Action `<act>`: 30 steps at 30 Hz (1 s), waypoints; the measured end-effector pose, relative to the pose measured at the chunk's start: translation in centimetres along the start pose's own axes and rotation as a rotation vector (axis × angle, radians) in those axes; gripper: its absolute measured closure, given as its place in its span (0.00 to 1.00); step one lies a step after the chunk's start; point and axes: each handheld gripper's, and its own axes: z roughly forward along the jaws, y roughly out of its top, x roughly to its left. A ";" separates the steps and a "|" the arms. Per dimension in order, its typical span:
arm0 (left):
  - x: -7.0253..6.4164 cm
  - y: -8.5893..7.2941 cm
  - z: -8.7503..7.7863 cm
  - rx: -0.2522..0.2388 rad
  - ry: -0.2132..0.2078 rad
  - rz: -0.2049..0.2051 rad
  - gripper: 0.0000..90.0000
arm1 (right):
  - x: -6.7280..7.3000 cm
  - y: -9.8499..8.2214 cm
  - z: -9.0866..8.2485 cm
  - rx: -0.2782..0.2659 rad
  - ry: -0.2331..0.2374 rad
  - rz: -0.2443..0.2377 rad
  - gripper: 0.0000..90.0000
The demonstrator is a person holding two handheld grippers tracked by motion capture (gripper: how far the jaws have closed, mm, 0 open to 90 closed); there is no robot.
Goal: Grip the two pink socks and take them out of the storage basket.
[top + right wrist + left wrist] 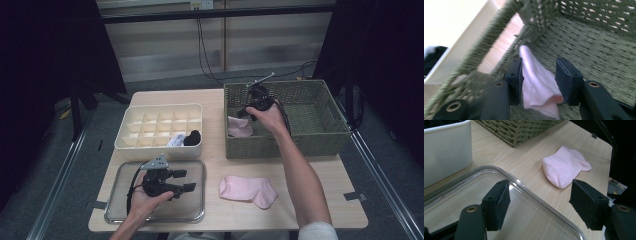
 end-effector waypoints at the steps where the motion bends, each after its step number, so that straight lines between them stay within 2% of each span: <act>1: 0.0 0.0 0.0 0.001 -0.002 -0.002 0.36 | -0.1 0.0 0.1 -0.002 0.008 -0.003 0.65; 4: -0.1 0.0 0.0 0.006 -0.005 0.005 0.35 | -0.1 0.0 0.5 0.026 -0.006 -0.005 0.66; 7: 0.0 -0.1 0.0 0.003 -0.002 0.004 0.35 | 0.1 -0.1 0.7 0.039 0.007 -0.005 0.69; 10: 0.0 -0.1 0.0 0.000 -0.001 -0.001 0.35 | 0.0 -0.1 1.2 0.088 0.017 -0.013 0.71; 13: 0.0 -0.1 0.1 0.002 -0.003 0.001 0.35 | 0.1 -0.1 1.3 0.100 0.018 -0.015 0.85; 15: 0.1 -0.1 0.1 0.009 -0.003 -0.001 0.35 | 0.1 0.0 1.2 0.087 0.033 -0.020 0.94; 17: 0.2 -0.1 0.1 0.009 -0.002 -0.002 0.35 | 0.0 0.0 1.0 0.080 0.038 -0.017 0.97; 24: 0.2 -0.2 0.1 0.007 -0.001 -0.001 0.35 | 0.1 0.0 0.4 0.064 0.081 -0.005 0.98; 29: 0.3 -0.3 0.2 0.014 0.000 -0.004 0.34 | -0.1 0.0 -0.4 0.015 0.115 0.021 0.98; 30: 0.3 -0.3 0.2 0.011 0.000 -0.005 0.34 | -0.1 0.0 -0.6 0.001 0.121 0.014 0.98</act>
